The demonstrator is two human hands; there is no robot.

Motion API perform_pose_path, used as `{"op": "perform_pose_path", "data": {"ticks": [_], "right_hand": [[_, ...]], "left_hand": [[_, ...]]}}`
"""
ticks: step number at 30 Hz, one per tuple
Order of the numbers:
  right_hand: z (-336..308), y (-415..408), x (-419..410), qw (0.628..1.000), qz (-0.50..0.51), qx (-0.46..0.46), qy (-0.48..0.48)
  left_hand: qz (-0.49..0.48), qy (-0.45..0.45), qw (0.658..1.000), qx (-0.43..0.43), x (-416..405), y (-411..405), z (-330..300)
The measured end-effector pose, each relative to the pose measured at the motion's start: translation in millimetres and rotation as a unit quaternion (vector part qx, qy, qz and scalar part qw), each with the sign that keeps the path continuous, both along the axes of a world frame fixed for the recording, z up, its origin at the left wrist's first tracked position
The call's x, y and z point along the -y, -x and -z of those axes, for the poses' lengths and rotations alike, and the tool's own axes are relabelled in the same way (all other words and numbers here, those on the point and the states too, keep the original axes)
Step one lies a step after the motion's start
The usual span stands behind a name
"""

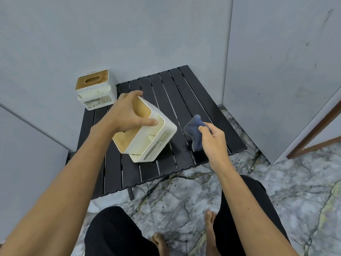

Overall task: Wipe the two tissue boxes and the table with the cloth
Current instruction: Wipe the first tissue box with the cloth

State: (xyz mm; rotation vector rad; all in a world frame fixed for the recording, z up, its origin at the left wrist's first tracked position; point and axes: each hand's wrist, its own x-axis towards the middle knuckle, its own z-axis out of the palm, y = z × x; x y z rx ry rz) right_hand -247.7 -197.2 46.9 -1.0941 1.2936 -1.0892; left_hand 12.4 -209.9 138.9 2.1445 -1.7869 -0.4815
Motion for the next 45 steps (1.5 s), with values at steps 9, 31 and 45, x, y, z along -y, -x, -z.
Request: {"op": "perform_pose_path", "data": {"ticks": [9, 31, 45], "right_hand": [[-14, -18, -4, 0.999, 0.000, 0.019, 0.029], [-37, -38, -32, 0.990, -0.098, 0.054, 0.086], [-28, -37, -42, 0.989, -0.102, 0.057, 0.092]], "left_hand": [[0.005, 0.138, 0.972, -0.189, -46, -6, 23], [0.055, -0.001, 0.939, -0.338, -75, -29, 27], [0.090, -0.046, 0.993, -0.056, -55, 5, -4]]}}
